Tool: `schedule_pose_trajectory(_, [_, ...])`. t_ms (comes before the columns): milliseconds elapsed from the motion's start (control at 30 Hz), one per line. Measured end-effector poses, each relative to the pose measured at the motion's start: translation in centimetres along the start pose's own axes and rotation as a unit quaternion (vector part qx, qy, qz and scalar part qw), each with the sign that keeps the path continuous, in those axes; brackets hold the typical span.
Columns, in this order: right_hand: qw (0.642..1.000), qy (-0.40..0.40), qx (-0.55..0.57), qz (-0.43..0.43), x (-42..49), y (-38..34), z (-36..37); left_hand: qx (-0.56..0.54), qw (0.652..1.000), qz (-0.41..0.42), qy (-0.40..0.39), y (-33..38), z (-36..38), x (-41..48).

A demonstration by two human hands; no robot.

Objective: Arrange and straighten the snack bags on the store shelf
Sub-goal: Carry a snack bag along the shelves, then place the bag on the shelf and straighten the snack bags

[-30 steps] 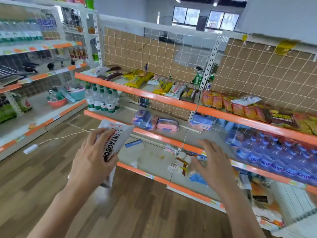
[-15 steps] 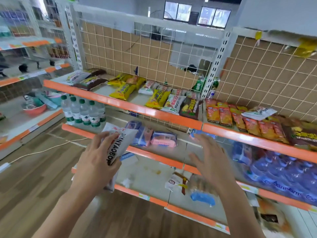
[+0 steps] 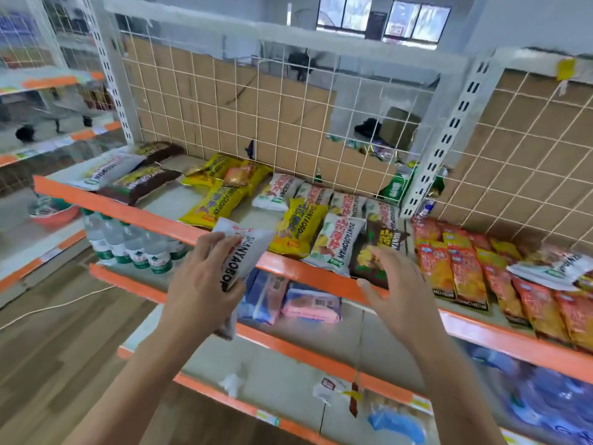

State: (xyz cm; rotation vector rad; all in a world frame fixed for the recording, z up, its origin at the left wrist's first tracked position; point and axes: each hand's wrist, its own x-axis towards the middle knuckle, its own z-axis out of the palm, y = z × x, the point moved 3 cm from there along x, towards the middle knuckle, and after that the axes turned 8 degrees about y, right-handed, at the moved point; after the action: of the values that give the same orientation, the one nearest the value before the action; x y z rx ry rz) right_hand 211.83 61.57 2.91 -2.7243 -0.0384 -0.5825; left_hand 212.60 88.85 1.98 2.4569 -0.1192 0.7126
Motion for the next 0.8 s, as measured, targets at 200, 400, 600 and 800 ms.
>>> schedule_pose_trajectory(200, [1.000,-0.003,0.000,0.014,6.3,0.4,3.7,-0.020,0.999,0.017,-0.021,-3.2,4.9,7.0])
schedule_pose_trajectory(400, [0.998,-0.014,-0.017,0.059,11.7,0.0,7.4,-0.030,0.997,0.038,-0.060,-6.3,8.8,14.0])
schedule_pose_trajectory(600, [0.993,-0.030,-0.044,0.108,14.5,0.2,9.9,-0.051,0.991,0.061,-0.105,-7.8,12.8,17.7])
schedule_pose_trajectory(800, [0.989,-0.045,-0.065,0.128,15.7,0.6,10.7,0.009,0.983,0.080,-0.163,-7.5,16.4,16.9])
